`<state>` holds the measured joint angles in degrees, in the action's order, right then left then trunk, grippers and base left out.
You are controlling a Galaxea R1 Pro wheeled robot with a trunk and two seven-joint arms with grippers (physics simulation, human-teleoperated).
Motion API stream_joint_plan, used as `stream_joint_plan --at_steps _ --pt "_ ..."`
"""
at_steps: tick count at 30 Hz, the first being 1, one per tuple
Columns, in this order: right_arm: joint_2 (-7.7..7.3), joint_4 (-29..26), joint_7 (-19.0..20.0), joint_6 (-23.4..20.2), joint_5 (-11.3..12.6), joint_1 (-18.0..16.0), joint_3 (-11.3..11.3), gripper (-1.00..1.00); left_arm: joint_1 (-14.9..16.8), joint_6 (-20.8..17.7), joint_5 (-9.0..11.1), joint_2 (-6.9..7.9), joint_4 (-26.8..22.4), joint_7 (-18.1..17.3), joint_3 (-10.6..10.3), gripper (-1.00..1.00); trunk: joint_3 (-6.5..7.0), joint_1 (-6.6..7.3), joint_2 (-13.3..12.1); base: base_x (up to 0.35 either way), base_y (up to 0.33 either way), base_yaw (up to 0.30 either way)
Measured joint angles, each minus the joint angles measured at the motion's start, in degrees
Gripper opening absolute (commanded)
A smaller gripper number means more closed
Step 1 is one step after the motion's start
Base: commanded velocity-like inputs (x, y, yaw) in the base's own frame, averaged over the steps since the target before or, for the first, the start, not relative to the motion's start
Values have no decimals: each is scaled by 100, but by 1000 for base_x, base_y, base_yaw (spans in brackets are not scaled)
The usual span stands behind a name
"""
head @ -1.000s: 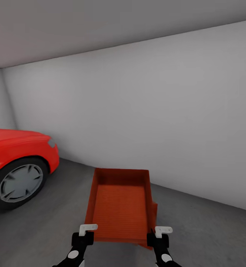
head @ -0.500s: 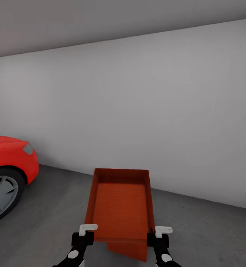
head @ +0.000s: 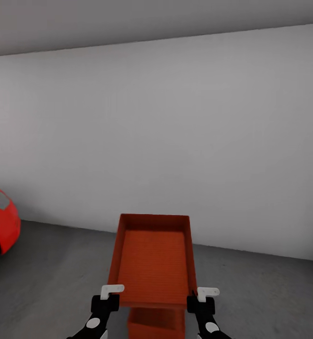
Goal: Move the two storage containers from the living room to the garage. In the garage, place one container on the floor and stack the other container on top of it (either order is fine).
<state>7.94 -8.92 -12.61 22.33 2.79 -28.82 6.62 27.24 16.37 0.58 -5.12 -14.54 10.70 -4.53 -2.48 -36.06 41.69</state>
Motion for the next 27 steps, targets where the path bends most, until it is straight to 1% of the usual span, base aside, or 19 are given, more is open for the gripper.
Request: stream_joint_plan --at_steps 12,22,27 --pt "-1 -3 5 -31 -2 -1 -3 -100 0 -22 6 -1 3 1 2 -100 0 -1 0 266 255 -223" --pt "1 5 2 8 1 0 -3 -100 -1 1 -8 0 -2 1 4 -100 0 -1 0 246 266 -25" --pt "-2 2 0 13 1 0 1 -100 -2 10 -2 -3 -2 4 0 -100 0 -3 0 93 82 0"
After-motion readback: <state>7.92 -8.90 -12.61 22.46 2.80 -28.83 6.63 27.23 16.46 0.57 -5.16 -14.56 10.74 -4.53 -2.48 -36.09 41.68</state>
